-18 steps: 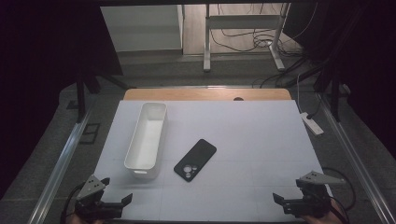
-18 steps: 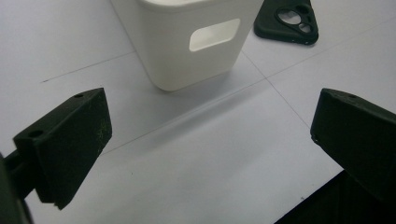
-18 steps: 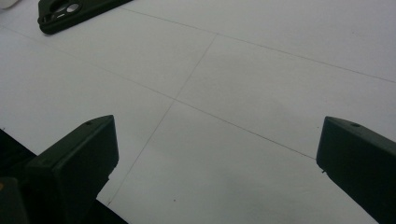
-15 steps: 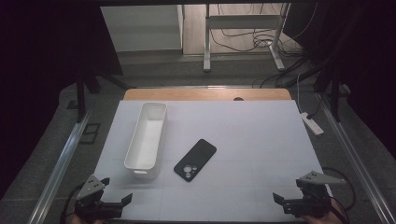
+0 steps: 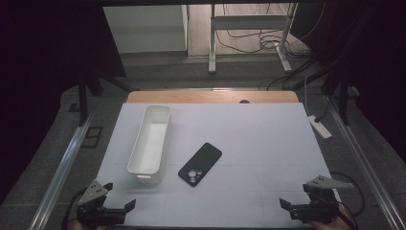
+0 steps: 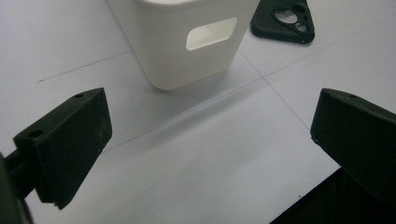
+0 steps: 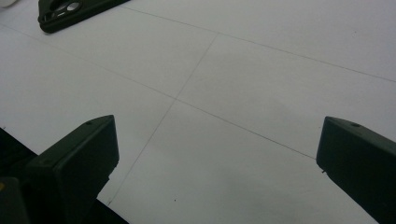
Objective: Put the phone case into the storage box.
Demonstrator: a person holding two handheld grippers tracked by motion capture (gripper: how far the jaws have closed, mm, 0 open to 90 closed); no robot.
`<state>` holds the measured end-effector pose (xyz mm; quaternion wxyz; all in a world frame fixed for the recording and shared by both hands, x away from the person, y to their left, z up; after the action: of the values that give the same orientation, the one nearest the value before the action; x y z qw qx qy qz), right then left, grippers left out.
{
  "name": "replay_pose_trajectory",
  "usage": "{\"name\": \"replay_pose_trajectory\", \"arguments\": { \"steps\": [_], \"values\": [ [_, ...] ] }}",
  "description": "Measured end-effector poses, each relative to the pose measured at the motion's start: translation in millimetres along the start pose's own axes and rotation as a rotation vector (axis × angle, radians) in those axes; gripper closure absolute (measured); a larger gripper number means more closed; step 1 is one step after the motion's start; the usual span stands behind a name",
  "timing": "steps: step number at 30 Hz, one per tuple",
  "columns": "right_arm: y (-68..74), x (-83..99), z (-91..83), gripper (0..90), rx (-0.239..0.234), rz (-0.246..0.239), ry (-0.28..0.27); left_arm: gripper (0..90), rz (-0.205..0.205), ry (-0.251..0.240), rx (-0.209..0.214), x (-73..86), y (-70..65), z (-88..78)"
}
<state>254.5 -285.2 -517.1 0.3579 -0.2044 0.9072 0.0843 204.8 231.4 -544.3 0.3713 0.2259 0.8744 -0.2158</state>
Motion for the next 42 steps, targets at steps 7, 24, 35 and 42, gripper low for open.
{"name": "replay_pose_trajectory", "arguments": {
  "steps": [7,24,35,42],
  "values": [
    [0.5,-0.1,0.3,0.0,-0.003,-0.006,0.002,0.0,0.013,0.001,0.002,0.1,-1.1,-0.4],
    [5.0,-5.5,1.8,0.0,-0.011,-0.047,-0.005,0.0,0.012,-0.022,0.006,-0.3,-1.2,-1.9],
    [8.1,-16.2,6.8,0.0,-0.023,-0.075,-0.02,0.3,0.021,-0.013,0.006,0.0,-1.9,-1.0],
    [11.7,-20.5,13.5,0.0,-0.05,-0.116,-0.014,0.4,0.017,-0.015,0.009,-0.1,-1.8,-1.3]
  ]
}}
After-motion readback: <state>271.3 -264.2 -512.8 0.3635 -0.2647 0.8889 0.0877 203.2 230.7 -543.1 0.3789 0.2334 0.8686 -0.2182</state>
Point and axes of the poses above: each handheld gripper's, and its own axes: z roughly forward along the jaws, x roughly out of its underside, y roughly to its left, the point moved 8 cm from there along z, roughly forward along the jaws, and after that the axes turned 8 degrees about x, right-handed, at the moved point
